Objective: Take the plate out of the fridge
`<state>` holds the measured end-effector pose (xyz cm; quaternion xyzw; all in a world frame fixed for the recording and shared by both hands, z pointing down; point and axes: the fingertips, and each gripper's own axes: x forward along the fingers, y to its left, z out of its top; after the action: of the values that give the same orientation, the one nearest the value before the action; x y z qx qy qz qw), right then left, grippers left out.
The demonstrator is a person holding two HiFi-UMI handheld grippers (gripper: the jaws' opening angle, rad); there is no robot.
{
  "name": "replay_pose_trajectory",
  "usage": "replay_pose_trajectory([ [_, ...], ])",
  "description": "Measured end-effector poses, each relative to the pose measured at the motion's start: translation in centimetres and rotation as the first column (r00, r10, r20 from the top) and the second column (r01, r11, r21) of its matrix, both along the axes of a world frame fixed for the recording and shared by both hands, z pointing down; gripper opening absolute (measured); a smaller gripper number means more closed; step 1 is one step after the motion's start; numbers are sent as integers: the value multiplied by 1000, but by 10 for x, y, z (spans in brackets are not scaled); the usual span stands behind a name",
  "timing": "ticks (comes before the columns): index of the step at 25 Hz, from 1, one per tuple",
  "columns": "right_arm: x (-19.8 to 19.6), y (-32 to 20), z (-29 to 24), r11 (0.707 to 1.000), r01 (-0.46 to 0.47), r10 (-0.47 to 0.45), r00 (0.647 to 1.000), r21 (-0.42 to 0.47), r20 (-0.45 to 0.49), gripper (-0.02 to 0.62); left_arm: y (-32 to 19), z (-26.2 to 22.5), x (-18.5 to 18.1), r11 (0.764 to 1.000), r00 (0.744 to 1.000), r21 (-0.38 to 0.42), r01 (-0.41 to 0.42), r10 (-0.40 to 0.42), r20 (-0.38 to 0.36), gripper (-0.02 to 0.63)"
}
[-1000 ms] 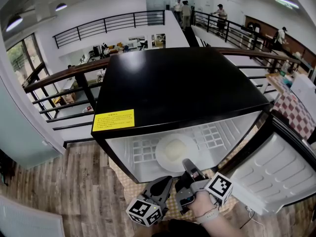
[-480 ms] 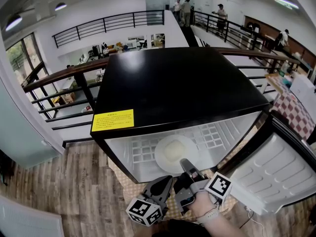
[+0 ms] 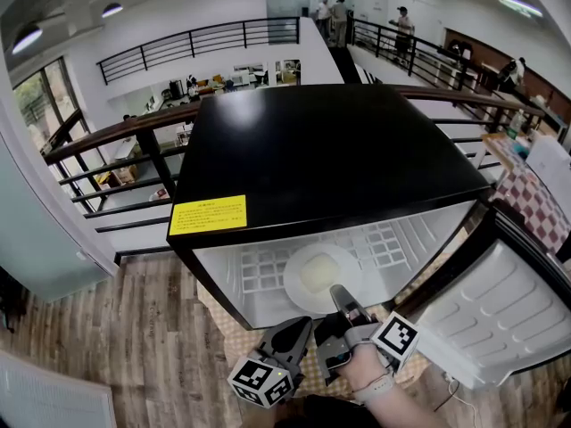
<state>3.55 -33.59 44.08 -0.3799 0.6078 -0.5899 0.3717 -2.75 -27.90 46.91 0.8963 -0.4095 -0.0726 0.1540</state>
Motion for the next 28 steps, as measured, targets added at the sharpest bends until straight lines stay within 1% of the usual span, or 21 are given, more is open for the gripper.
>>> replay_pose_trajectory([
  [5,-2,5,-1,1000,18,-18,1000,11,-22,52,0,-1,0,1000,1000,2,-2,2,0,9],
  [9,-6,4,0,999,41,-41,999,15,-4,52,1,-1,1,1000,1000,0,-5,5,1,9],
  [13,-7,3,0,999,40,-40,999,11,9,52,0,-1,0,1000,1000,-2,-6,6,2,9],
  [22,-7,0,-1,999,23,-26,995,37,96,51,-2,1,-2,1000,1000,-6,0,0,-2,9],
  [28,-7,1,-1,999,24,-28,995,46,93,49,-1,4,-2,1000,1000,-13,2,-2,-3,9],
])
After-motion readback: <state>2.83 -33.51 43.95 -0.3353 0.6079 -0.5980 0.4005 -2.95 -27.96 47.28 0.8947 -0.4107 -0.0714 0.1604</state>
